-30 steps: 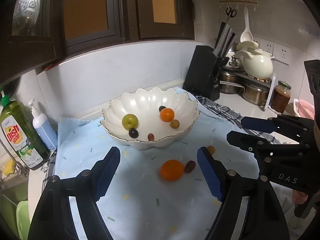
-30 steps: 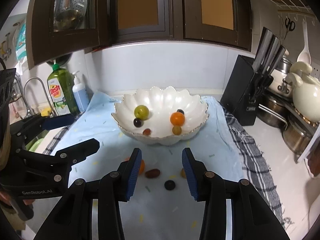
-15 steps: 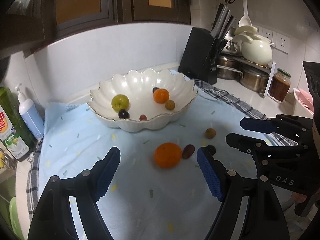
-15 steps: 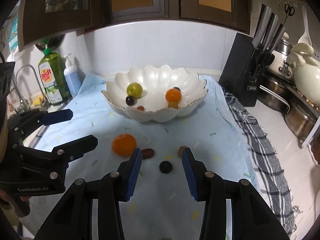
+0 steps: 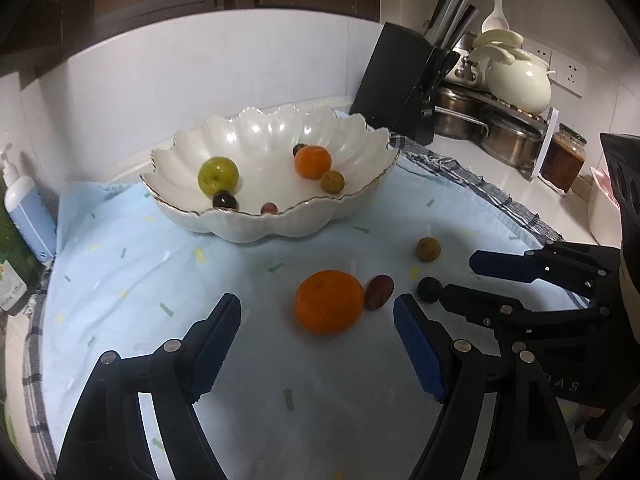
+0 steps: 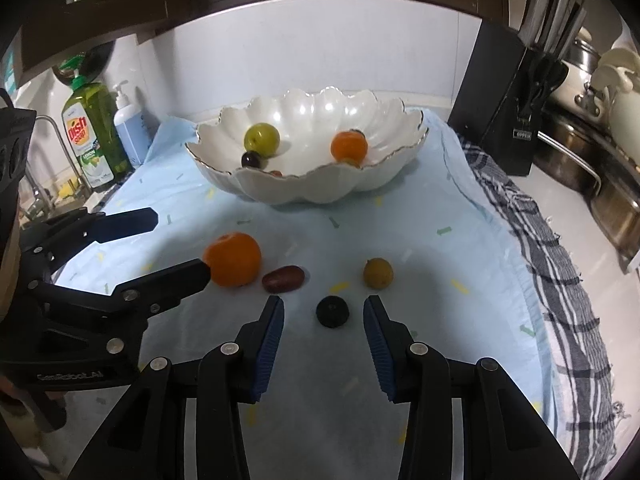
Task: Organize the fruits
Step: 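Grasp the large orange with the left gripper while the right grasps a black plum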
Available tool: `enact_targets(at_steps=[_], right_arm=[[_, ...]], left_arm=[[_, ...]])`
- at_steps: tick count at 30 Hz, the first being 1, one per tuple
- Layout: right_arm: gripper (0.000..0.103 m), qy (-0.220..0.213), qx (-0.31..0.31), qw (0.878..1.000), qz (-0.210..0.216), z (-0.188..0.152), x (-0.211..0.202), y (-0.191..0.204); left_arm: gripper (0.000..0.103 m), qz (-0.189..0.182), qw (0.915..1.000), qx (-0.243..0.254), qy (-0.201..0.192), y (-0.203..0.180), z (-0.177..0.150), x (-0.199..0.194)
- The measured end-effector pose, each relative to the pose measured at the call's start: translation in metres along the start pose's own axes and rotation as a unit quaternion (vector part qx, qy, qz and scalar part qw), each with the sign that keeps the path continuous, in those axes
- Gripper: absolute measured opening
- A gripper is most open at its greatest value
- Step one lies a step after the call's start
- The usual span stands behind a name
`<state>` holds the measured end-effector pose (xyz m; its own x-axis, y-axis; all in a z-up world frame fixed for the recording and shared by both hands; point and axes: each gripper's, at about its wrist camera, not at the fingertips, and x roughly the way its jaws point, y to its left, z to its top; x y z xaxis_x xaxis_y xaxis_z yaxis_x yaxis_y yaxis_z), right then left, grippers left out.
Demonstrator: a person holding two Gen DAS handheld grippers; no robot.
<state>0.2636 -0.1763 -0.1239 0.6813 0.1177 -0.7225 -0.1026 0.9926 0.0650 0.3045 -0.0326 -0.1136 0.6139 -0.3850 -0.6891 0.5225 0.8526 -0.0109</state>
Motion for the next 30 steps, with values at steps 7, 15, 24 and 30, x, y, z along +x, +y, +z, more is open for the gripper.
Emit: enact_targets(at_steps=[7,15,24,30], right_arm=[[0.042,0.019,0.013,1.000,0.009,-0.002,0.015,-0.005],[0.035,0.036,0.022,0.999,0.017,0.001,0.029,-0.007],[0.029,0.048,0.020,0.999,0.017,0.001,0.038,-0.006],[0.022,0.047,0.022,0.999,0.012,0.001,0.040,-0.009]], left_arm=[[0.075,-0.007,0.9997,-0.014,0.019,0.004,0.002,0.019],[0.066,-0.020,0.9991,-0.017,0.032,0.004,0.004,0.033],[0.053,-0.045,0.9973,-0.023,0.054,0.003,0.004,0.046],[0.047,-0.039,0.9977,-0.022,0.051,0.003,0.005,0.047]])
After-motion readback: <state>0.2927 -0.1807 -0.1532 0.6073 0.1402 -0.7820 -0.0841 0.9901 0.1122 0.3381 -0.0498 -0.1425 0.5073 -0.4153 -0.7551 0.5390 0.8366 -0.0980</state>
